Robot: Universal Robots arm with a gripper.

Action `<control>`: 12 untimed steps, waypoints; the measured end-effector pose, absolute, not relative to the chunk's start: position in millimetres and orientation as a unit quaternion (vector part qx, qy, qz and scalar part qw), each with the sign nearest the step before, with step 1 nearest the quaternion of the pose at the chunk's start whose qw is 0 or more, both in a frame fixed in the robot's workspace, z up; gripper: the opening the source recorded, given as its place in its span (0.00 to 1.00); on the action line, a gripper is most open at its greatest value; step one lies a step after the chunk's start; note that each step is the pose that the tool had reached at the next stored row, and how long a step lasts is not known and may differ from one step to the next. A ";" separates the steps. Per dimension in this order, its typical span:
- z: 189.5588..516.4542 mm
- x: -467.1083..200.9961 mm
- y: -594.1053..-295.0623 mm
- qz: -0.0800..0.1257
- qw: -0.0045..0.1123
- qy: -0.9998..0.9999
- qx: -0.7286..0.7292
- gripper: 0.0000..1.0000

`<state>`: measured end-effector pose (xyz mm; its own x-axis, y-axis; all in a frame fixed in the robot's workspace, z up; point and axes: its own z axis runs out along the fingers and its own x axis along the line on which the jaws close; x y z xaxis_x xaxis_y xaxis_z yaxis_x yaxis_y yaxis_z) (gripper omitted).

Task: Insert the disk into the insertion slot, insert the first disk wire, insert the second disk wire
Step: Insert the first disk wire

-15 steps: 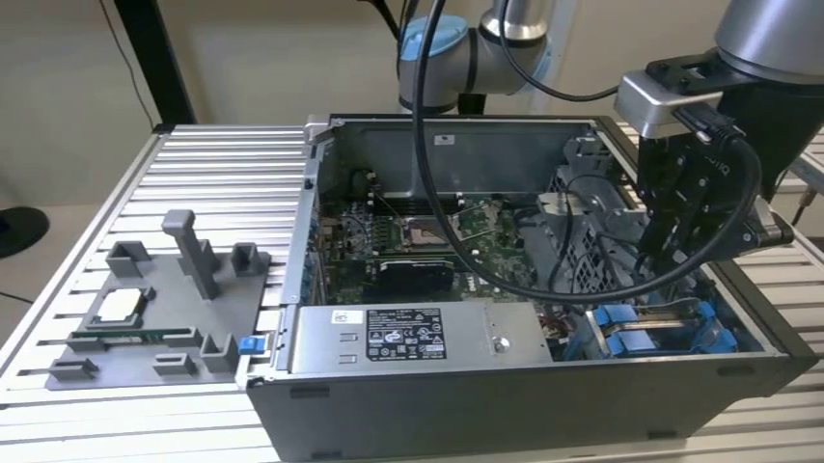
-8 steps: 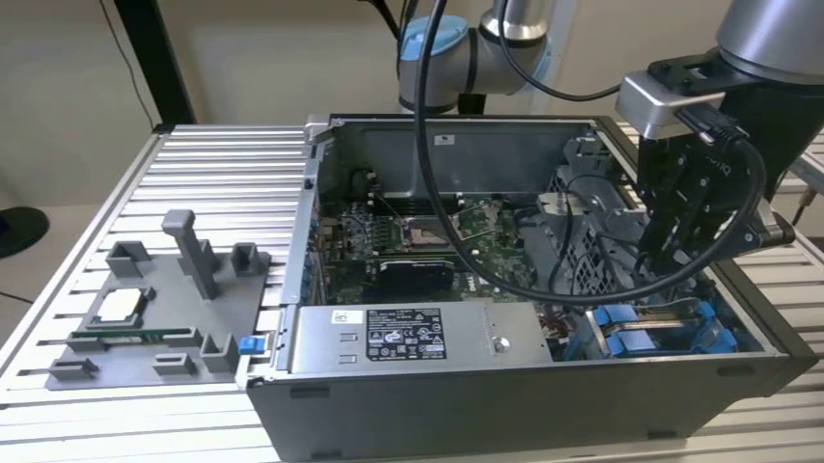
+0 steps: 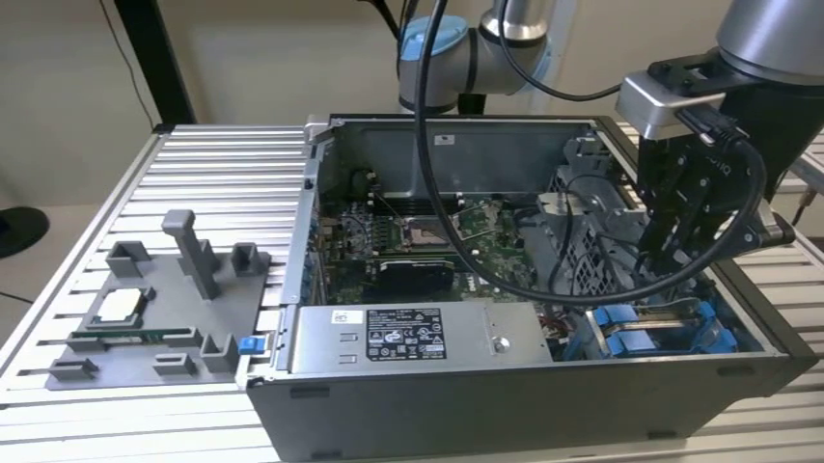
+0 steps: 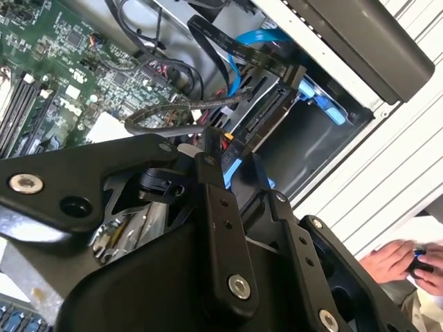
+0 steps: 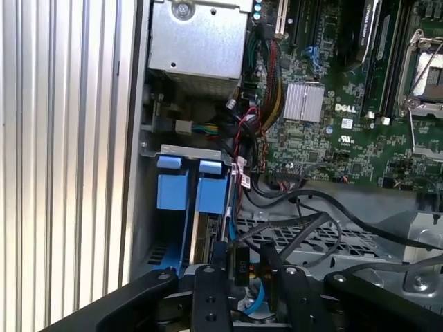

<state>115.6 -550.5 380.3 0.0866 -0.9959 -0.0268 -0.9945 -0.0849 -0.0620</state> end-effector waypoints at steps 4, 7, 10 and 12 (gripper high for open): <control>380.3 115.6 -550.5 -0.011 0.032 0.676 -0.736 1.00; 380.3 115.6 -550.5 -0.011 0.032 0.676 -0.736 0.00; 380.3 115.6 -550.5 -0.011 0.032 0.676 -0.736 0.00; 380.3 115.6 -550.5 -0.011 0.032 0.676 -0.736 0.00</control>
<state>115.6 -550.5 380.3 0.0867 -0.9959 -0.0276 -0.9945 -0.0849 -0.0620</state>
